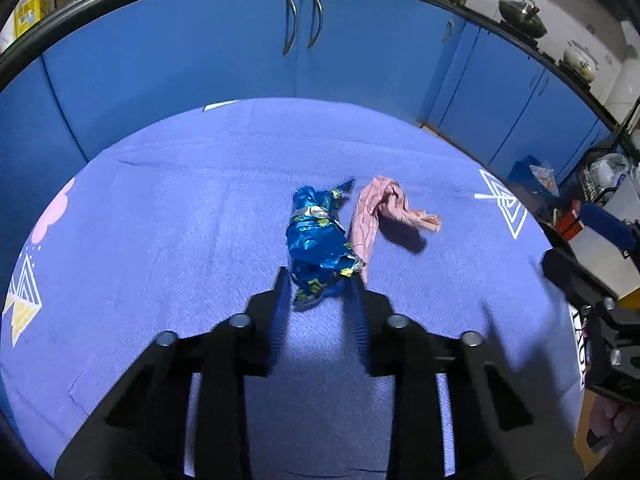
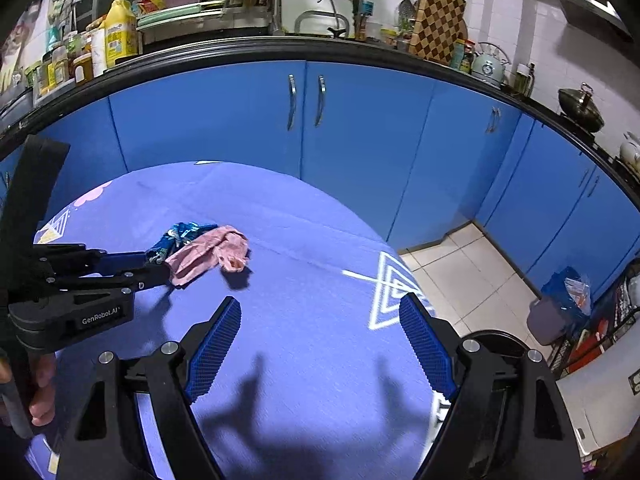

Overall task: Collect trash
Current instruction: 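Grasp the pink cloth with the right tool, then hold the pink cloth in the right tool while the left tool grasps the blue snack wrapper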

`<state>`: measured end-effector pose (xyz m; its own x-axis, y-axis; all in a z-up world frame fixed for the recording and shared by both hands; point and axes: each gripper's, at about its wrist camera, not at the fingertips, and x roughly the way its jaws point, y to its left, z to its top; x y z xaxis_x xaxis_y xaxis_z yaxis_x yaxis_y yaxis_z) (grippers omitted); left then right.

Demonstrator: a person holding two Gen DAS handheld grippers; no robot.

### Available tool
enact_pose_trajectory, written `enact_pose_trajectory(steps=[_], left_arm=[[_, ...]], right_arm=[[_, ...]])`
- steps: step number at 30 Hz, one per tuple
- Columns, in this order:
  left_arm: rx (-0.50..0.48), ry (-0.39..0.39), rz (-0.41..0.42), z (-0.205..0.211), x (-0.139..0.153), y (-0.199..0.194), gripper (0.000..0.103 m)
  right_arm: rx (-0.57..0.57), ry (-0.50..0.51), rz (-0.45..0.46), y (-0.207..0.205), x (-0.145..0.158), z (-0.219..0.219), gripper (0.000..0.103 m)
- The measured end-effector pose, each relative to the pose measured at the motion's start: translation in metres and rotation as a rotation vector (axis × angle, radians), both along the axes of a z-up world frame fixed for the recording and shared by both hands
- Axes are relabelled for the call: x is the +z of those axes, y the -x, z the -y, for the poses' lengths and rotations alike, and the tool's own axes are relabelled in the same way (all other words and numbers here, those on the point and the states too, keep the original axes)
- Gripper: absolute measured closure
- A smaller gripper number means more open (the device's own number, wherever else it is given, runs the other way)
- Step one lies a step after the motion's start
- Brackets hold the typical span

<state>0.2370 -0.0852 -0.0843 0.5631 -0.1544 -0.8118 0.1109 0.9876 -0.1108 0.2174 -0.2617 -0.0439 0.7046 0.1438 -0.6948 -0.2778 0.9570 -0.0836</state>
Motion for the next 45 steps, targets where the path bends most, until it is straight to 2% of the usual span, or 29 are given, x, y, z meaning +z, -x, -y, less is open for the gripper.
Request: enact_pose_trajectory(steps=[1, 4, 6, 8, 12, 17, 18, 19, 20, 23, 31, 33, 34, 35, 38, 45], left_arm=[[-0.001, 0.004, 0.008, -0.002, 0.001, 0.000, 0.084], [-0.003, 0.009, 0.037, -0.008, 0.006, 0.000, 0.091], [-0.004, 0.009, 0.049, -0.014, 0.008, -0.001, 0.095], [0.001, 0.010, 0.059, -0.019, 0.010, 0.000, 0.097], [0.001, 0.017, 0.071, -0.029, 0.011, 0.000, 0.100], [0.011, 0.025, 0.077, -0.041, 0.013, 0.000, 0.103], [0.012, 0.024, 0.073, -0.043, 0.012, -0.001, 0.103], [0.014, 0.024, 0.069, -0.044, 0.012, -0.001, 0.103], [0.010, 0.036, 0.067, -0.046, 0.012, -0.002, 0.103], [0.012, 0.061, 0.066, -0.051, 0.015, -0.005, 0.100], [0.029, 0.084, 0.037, -0.053, 0.013, -0.019, 0.099], [0.033, 0.072, 0.040, -0.054, 0.012, -0.018, 0.099], [0.034, 0.065, 0.041, -0.053, 0.012, -0.017, 0.099], [0.035, 0.059, 0.043, -0.053, 0.012, -0.017, 0.099], [0.039, 0.052, 0.045, -0.054, 0.012, -0.016, 0.099], [0.044, 0.044, 0.041, -0.055, 0.010, -0.016, 0.098]], right_arm=[[0.007, 0.001, 0.000, -0.001, -0.001, -0.003, 0.024], [0.034, -0.001, -0.002, -0.008, -0.003, -0.016, 0.024], [0.045, -0.012, -0.006, -0.013, -0.004, -0.023, 0.029], [0.067, -0.042, -0.035, -0.021, -0.006, -0.032, 0.042], [0.103, -0.078, -0.077, -0.033, -0.010, -0.046, 0.043], [0.141, -0.069, -0.097, -0.036, -0.018, -0.064, 0.040], [0.140, -0.071, -0.115, -0.039, -0.022, -0.067, 0.036], [0.132, -0.082, -0.132, -0.042, -0.024, -0.068, 0.025], [0.125, -0.096, -0.141, -0.044, -0.025, -0.066, 0.022], [0.113, -0.132, -0.144, -0.049, -0.025, -0.065, 0.020], [0.132, -0.082, -0.151, -0.058, -0.038, -0.075, 0.020], [0.147, -0.052, -0.144, -0.058, -0.042, -0.081, 0.033], [0.156, -0.041, -0.160, -0.059, -0.046, -0.083, 0.055], [0.158, -0.033, -0.181, -0.061, -0.050, -0.085, 0.068], [0.160, -0.040, -0.177, -0.061, -0.053, -0.083, 0.078], [0.155, -0.041, -0.157, -0.057, -0.049, -0.077, 0.079]])
